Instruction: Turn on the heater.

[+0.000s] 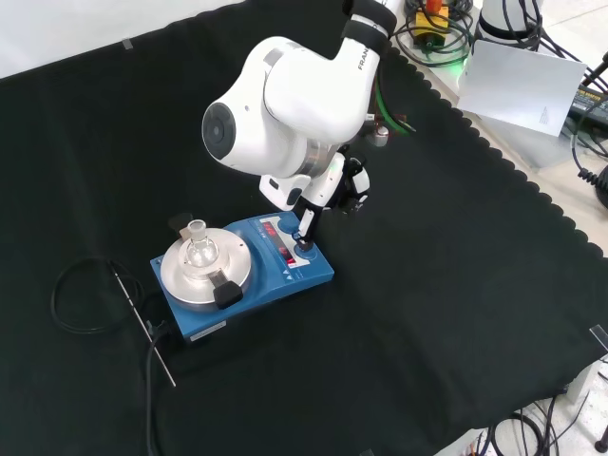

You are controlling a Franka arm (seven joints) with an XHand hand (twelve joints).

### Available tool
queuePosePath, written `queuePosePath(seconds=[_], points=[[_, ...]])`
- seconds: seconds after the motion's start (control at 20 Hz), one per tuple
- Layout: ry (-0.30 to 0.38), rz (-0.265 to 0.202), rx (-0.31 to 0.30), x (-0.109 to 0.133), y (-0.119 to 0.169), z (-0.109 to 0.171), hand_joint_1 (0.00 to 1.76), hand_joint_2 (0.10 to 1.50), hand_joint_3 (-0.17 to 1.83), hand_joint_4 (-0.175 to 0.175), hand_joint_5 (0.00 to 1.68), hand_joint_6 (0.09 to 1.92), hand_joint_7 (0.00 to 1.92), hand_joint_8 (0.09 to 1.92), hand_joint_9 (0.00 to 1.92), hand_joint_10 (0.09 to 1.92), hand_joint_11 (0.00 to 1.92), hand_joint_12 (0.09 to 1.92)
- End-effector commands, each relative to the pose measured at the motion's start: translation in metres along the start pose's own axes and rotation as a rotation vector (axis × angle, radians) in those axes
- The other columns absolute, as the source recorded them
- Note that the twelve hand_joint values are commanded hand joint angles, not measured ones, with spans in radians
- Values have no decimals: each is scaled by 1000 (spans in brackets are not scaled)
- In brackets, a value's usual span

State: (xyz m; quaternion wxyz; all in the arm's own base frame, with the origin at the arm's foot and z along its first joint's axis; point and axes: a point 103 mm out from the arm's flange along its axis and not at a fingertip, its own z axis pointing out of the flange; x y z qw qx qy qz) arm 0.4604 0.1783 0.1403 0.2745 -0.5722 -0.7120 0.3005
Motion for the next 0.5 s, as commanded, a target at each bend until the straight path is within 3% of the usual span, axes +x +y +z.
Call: queuePosePath(seconds=[0.05,0.5], points=[[7,-7,-12,-3,-3,-2,1425,663,1073,-113,332,368,1685,1479,1737,1364,1266,1277],[16,-7,-61,-6,-26,-20,1424,663,1072,-114,340,391,1684,1479,1738,1364,1265,1276]])
